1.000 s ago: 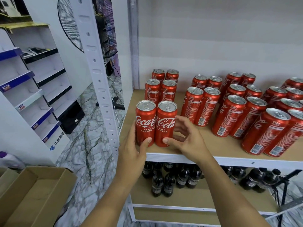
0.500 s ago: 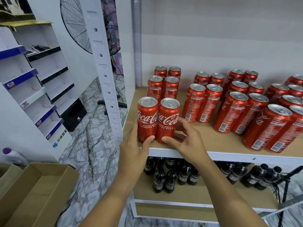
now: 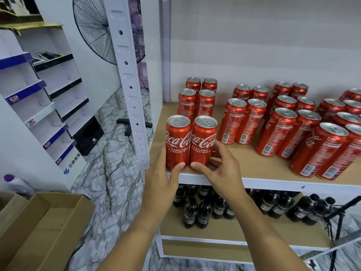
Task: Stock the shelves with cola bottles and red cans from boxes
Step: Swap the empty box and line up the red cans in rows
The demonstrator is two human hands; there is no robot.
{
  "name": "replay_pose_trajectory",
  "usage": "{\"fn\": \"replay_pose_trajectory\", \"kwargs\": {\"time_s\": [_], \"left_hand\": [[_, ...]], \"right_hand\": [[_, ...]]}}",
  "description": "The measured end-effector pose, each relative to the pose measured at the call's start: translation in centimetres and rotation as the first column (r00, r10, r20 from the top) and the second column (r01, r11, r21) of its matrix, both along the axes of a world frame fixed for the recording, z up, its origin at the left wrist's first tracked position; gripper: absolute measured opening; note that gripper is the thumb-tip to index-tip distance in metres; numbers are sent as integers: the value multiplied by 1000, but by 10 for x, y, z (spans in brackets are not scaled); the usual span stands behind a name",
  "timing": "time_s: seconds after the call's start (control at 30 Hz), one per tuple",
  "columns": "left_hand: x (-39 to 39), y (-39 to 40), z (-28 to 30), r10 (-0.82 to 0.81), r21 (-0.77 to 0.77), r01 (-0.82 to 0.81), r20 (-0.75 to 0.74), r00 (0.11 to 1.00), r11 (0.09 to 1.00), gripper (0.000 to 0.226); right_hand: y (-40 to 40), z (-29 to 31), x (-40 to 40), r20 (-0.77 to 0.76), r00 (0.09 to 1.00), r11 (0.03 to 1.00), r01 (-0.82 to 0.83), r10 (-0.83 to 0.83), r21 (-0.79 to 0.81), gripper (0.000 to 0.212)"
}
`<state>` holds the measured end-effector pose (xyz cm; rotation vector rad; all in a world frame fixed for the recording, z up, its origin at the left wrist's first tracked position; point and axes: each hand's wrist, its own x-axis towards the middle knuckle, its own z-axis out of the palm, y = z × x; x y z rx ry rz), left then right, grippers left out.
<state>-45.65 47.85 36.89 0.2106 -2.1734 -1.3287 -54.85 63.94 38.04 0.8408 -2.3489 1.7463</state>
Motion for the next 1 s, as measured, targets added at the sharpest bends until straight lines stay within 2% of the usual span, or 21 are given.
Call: {"fn": "replay_pose_trajectory", "kwargs": {"time_s": [0.17, 0.3, 0.4, 0.63, 1.0], "left_hand": [[4, -2, 6, -57, -11, 57, 28, 998, 998, 70], [3, -3, 6, -54, -41, 54, 20, 998, 998, 75], [0, -3, 5, -39, -4, 39, 16, 999, 999, 82], [-5, -7, 3, -27, 24, 27, 4, 1000, 999, 83], [-3, -7, 4, -41, -34, 41, 3, 999, 999, 81]], "right_hand": [[1, 3, 3, 32, 996, 996, -88, 88, -20, 76], [1, 6, 6, 36, 995, 996, -90, 91, -25, 76], [1, 6, 8, 45, 994, 994, -103, 105, -40, 75], [3, 7, 8, 50, 992, 994, -112, 112, -11, 76], [4, 8, 8, 53, 990, 992, -129, 129, 4, 76]]}}
